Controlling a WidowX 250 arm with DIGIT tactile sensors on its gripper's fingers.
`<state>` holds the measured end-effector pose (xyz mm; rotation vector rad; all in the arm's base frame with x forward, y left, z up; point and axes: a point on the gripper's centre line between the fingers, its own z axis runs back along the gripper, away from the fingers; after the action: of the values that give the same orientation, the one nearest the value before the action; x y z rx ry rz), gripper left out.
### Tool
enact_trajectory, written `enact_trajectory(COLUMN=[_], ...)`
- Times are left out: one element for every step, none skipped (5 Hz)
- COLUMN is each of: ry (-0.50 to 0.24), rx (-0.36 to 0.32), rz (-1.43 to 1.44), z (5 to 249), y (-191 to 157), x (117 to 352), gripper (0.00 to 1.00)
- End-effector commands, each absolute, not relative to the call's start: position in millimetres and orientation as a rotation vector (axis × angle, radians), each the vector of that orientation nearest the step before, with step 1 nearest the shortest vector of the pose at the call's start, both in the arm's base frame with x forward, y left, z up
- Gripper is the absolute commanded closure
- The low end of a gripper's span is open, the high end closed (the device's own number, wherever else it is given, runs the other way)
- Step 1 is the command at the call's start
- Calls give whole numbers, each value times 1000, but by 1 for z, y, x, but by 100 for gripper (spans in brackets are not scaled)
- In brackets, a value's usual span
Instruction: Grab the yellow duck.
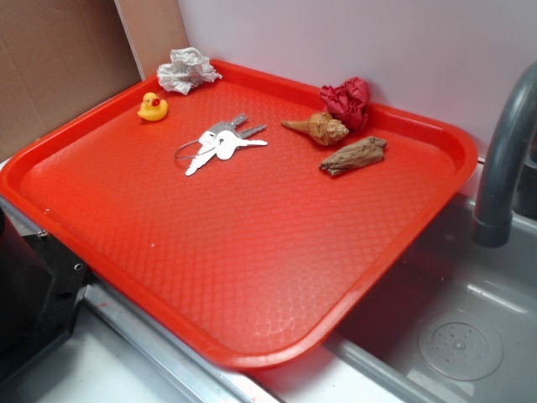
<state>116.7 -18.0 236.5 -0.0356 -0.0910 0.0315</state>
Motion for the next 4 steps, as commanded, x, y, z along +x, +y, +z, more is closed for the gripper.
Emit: enact_trajectory(ry=[-91,-101,-166,-200], rx=[-36,41,9,53], rz=[32,279,530,778], z=[236,203,179,150], y=[-18,27,58,92], x=[117,155,184,197], gripper=[0,0,0,0])
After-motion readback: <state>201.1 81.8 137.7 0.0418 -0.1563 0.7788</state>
